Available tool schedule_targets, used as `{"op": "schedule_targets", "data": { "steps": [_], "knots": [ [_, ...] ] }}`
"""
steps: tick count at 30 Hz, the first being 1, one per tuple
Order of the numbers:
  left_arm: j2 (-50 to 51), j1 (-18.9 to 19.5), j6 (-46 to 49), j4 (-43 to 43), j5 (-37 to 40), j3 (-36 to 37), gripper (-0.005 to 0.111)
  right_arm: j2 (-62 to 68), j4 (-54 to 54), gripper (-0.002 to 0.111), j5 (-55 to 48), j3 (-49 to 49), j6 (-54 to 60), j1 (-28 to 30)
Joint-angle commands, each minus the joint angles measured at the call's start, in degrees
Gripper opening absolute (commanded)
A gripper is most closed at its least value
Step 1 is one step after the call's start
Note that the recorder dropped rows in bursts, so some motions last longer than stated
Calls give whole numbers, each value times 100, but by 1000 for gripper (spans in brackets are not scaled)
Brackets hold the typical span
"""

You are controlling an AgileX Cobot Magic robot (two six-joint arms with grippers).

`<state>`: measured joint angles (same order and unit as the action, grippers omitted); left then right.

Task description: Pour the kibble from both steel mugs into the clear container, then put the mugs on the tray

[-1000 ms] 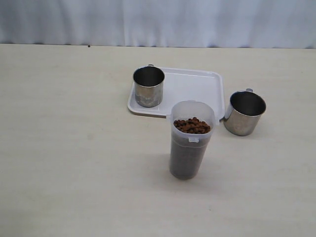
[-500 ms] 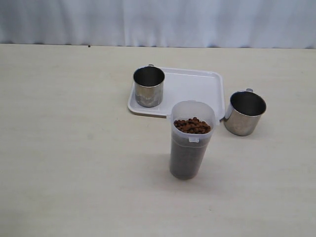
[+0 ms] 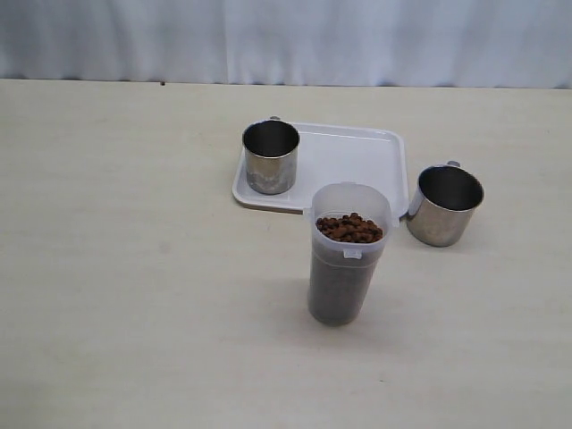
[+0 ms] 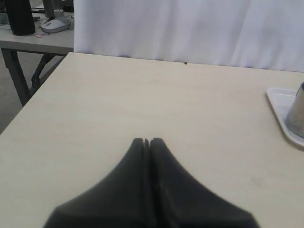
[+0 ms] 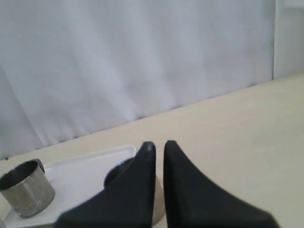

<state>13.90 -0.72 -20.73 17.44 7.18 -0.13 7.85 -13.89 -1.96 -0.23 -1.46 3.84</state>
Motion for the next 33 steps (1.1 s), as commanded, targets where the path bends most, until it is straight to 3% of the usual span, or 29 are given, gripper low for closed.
{"op": "schedule_targets", "data": {
  "steps": [1, 8, 13, 21, 24, 28, 33],
  "knots": [
    [-34, 32, -51, -19, -25, 13, 0, 687, -108, 5, 196, 23, 63, 15],
    [-1297, -28, -51, 4, 59, 13, 0, 2187, -239, 5, 1147, 23, 63, -726],
    [-1390, -40, -51, 4, 19, 13, 0, 3251, 712, 5, 2047, 23, 73, -1377],
    [-1390, -40, -40, -257, 43, 13, 0, 4707, 326, 6, 3591, 23, 86, -1403],
    [-1390, -120, -29, -1448, 60, 13, 0, 5351, -22, 19, 4119, 23, -91, -1403],
    [-1390, -134, -29, -1555, 60, 13, 0, 5937, 143, 40, 4696, 23, -315, -1403],
    [-1390, -134, -29, -1555, 60, 13, 0, 6528, 315, 70, 4661, -201, -394, -1403]
  ]
}}
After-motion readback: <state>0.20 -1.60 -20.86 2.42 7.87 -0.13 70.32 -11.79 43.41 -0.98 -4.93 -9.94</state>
